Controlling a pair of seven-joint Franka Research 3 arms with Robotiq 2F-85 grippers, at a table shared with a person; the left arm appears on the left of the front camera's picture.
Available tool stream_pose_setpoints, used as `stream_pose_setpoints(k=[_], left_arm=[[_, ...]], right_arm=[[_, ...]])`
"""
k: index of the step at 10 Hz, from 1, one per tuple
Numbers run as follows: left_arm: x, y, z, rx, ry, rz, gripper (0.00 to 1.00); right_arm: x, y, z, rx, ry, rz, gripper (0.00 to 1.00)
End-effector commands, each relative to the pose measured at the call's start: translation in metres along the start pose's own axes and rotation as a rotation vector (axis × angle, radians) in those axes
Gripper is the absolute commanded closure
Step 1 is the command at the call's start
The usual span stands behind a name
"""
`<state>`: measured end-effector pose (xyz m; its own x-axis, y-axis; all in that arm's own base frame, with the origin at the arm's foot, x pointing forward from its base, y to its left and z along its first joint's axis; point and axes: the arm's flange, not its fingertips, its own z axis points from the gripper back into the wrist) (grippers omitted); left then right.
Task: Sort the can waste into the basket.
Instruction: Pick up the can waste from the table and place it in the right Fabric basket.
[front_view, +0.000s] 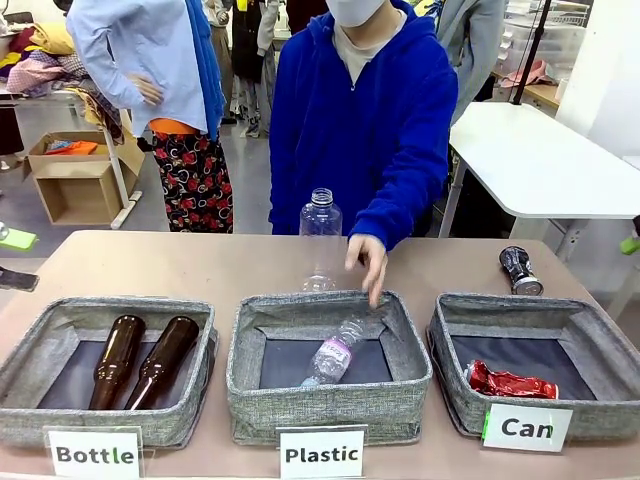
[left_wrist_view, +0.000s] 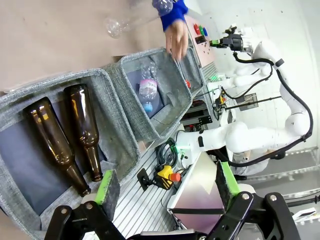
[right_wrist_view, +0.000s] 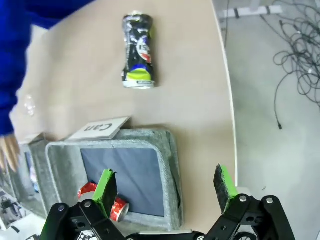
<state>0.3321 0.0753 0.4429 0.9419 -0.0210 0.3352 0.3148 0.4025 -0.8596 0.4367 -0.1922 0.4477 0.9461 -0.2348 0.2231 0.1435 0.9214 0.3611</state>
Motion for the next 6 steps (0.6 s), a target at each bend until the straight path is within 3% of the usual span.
stream_pose_setpoints(k=[1, 6], left_arm=[[-0.002, 0.001, 0.001, -0.004, 0.003, -0.01, 0.0], [-0.002, 0.001, 0.001, -0.004, 0.003, -0.01, 0.0]], right_arm=[[0.02, 0.015, -0.012, 0.031, -0.021, 0.079, 0.0], [0.079, 0.059, -0.07, -0.105, 0.11, 0.078, 0.0]])
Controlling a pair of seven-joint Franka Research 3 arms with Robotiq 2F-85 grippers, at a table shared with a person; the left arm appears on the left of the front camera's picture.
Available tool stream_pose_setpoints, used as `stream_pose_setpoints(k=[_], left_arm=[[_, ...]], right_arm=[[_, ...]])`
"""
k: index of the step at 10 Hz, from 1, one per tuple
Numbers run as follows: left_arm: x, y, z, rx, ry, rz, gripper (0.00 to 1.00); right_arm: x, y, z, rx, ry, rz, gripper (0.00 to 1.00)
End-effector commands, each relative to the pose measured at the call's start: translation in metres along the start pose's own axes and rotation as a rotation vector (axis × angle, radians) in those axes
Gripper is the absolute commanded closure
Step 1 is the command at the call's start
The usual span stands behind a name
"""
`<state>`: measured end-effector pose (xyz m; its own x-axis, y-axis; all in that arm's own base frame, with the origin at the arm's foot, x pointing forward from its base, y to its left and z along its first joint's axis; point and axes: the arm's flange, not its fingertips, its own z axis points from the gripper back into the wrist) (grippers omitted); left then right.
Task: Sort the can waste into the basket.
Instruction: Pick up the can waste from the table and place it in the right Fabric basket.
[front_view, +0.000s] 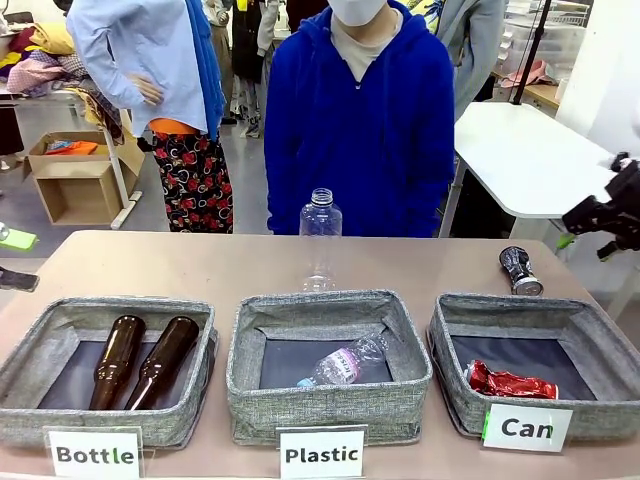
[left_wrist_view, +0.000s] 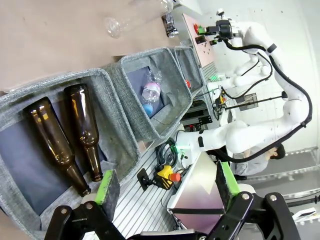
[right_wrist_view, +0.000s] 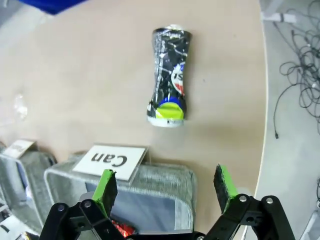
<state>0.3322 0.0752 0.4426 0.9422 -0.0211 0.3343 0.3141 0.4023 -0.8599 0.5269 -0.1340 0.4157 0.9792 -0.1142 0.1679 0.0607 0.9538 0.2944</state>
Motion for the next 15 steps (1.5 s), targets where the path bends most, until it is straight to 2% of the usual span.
stream_pose_setpoints(k=[1, 4, 5, 8, 13, 14, 15], left_arm=[[-0.002, 0.0, 0.001, -0.004, 0.002, -0.011, 0.0], [-0.002, 0.0, 0.001, -0.004, 0.002, -0.011, 0.0], [-0.002, 0.0, 0.001, -0.004, 0.002, -0.011, 0.0], [-0.002, 0.0, 0.001, -0.004, 0.002, -0.011, 0.0], [-0.002, 0.0, 0.001, -0.004, 0.002, -0.011, 0.0], [-0.002, 0.0, 0.001, -0.004, 0.002, -0.011, 0.0], [-0.002, 0.0, 0.001, -0.004, 0.002, -0.011, 0.0]], right_arm=[[0.027, 0.011, -0.009, -0.079, 0.046, -0.011, 0.0], [0.061, 0.021, -0.054, -0.148, 0.116, -0.03, 0.0], [0.07, 0.027, -0.07, -0.166, 0.129, 0.0, 0.0], [0.088, 0.035, -0.11, -0.241, 0.171, -0.013, 0.0], [0.098, 0.034, -0.144, -0.299, 0.22, -0.051, 0.02], [0.098, 0.033, -0.145, -0.309, 0.223, -0.054, 0.42], [0.099, 0.032, -0.145, -0.303, 0.227, -0.06, 0.62]])
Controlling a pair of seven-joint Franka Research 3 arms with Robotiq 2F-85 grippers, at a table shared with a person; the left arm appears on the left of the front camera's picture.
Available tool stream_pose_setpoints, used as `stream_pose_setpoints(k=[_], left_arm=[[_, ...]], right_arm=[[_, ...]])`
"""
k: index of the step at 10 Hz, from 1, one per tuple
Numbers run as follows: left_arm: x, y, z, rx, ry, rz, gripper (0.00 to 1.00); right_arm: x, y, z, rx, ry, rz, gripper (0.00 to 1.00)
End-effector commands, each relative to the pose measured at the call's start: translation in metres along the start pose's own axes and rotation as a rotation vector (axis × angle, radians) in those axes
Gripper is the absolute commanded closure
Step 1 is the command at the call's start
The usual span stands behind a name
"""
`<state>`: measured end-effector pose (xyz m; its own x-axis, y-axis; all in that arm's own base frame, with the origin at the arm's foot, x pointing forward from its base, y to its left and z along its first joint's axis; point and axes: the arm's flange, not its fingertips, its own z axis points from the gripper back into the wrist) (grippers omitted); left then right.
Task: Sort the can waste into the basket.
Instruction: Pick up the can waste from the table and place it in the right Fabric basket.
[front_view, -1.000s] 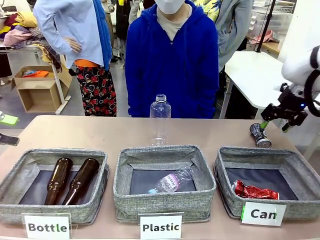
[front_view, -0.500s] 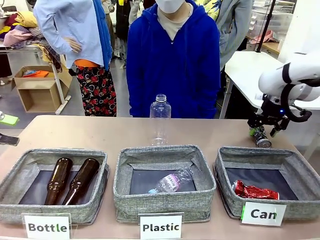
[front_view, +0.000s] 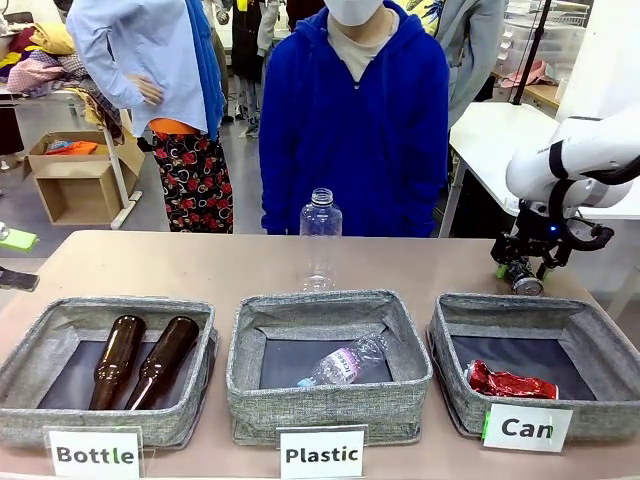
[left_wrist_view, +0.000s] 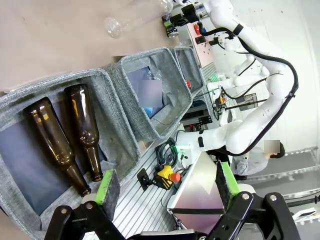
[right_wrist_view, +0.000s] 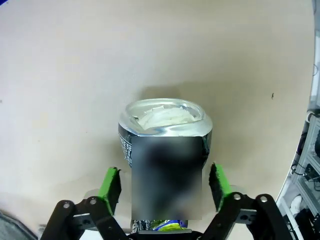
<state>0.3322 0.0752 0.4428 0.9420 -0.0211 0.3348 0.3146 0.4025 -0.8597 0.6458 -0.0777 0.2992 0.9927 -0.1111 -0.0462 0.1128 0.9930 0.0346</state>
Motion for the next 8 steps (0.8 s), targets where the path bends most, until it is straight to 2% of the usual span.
stream_pose_setpoints(k=[1, 3, 4, 6, 8], left_arm=[[-0.0021, 0.0004, 0.001, -0.004, 0.002, -0.01, 0.0], [-0.0021, 0.0004, 0.001, -0.004, 0.002, -0.01, 0.0], [-0.0021, 0.0004, 0.001, -0.004, 0.002, -0.01, 0.0], [-0.0021, 0.0004, 0.001, -0.004, 0.002, -0.01, 0.0], [-0.0021, 0.0004, 0.001, -0.004, 0.002, -0.01, 0.0]], right_arm=[[0.0077, 0.0041, 0.0064, -0.028, 0.018, -0.03, 1.0], [0.008, 0.0033, 0.0064, -0.028, 0.022, -0.029, 1.0], [0.0077, 0.0034, 0.0063, -0.029, 0.024, -0.027, 0.82], [0.0082, 0.0037, 0.0068, -0.025, 0.025, -0.024, 1.0], [0.0071, 0.0047, 0.0085, -0.029, 0.022, -0.017, 1.0]])
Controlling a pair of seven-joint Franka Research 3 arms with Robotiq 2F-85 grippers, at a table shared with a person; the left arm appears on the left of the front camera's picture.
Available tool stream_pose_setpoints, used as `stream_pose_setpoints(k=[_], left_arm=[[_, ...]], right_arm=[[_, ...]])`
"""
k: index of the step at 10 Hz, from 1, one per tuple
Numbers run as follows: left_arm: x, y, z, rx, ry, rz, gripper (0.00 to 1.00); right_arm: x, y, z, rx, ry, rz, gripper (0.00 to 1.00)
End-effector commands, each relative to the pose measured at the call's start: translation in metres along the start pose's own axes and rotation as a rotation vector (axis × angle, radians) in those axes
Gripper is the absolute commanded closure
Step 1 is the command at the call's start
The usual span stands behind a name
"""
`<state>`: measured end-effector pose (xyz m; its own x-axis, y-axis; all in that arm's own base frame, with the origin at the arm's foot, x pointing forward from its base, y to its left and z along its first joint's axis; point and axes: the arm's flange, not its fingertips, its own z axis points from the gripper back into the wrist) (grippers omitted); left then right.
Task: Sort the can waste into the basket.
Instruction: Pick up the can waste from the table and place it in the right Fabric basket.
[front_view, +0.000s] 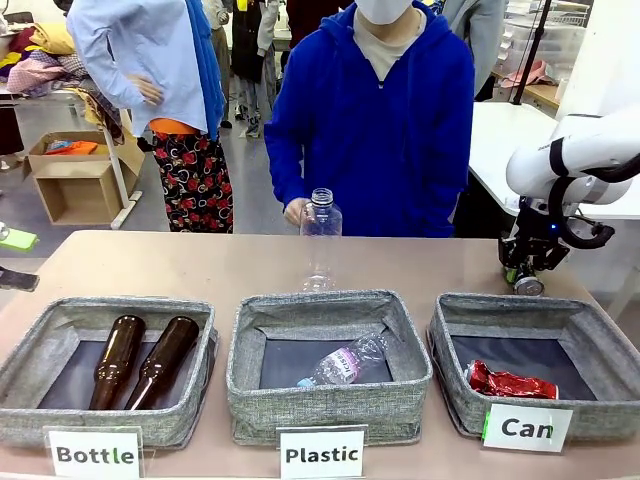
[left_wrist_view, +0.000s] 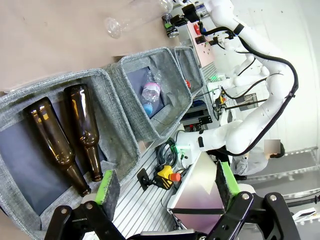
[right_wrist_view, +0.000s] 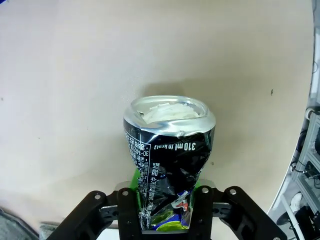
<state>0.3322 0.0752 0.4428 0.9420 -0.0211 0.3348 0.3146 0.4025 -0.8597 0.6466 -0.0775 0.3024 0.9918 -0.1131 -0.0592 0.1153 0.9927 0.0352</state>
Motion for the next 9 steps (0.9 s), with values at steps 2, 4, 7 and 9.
stream_pose_setpoints(k=[2, 4, 7, 9], left_arm=[[-0.002, 0.0, 0.001, -0.004, 0.002, -0.01, 0.0], [-0.002, 0.0, 0.001, -0.004, 0.002, -0.01, 0.0], [-0.002, 0.0, 0.001, -0.004, 0.002, -0.01, 0.0], [-0.002, 0.0, 0.001, -0.004, 0.002, -0.01, 0.0]], right_arm=[[0.005, 0.004, 0.012, -0.03, -0.001, -0.009, 1.0], [-0.013, -0.003, 0.051, 0.015, -0.041, 0.029, 1.0], [-0.087, -0.012, 0.133, 0.135, -0.137, 0.31, 1.0], [-0.146, -0.011, 0.158, 0.193, -0.108, 0.614, 1.0]])
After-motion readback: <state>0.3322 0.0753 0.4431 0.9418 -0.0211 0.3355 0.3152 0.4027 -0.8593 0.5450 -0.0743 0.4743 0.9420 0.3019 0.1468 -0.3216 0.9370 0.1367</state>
